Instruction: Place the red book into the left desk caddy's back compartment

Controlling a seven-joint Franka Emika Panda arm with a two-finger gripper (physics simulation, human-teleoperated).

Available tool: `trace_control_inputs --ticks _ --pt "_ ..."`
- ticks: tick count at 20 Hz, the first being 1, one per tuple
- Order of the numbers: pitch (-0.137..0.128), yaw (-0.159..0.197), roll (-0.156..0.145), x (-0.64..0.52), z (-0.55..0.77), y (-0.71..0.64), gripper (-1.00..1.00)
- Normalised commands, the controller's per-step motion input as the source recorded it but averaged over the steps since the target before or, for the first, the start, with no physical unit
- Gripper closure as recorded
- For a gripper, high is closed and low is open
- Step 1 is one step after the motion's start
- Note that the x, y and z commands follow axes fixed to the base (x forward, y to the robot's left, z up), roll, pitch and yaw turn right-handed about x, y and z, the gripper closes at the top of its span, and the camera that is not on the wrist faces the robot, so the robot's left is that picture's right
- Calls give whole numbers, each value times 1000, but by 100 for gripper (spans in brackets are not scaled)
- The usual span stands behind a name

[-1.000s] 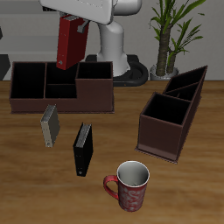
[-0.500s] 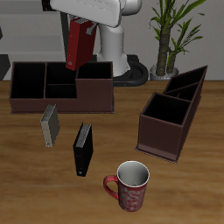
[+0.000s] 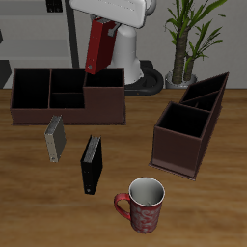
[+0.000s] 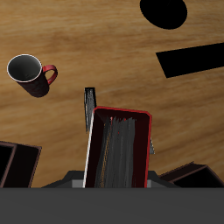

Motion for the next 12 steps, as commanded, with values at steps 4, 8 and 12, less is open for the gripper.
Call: trace_control_inputs --ticks 4,8,12 --pt "19 -12 13 -60 -109 102 100" --pt "11 -12 18 -131 -52 191 100" --pt "-16 -65 29 -234 41 148 100"
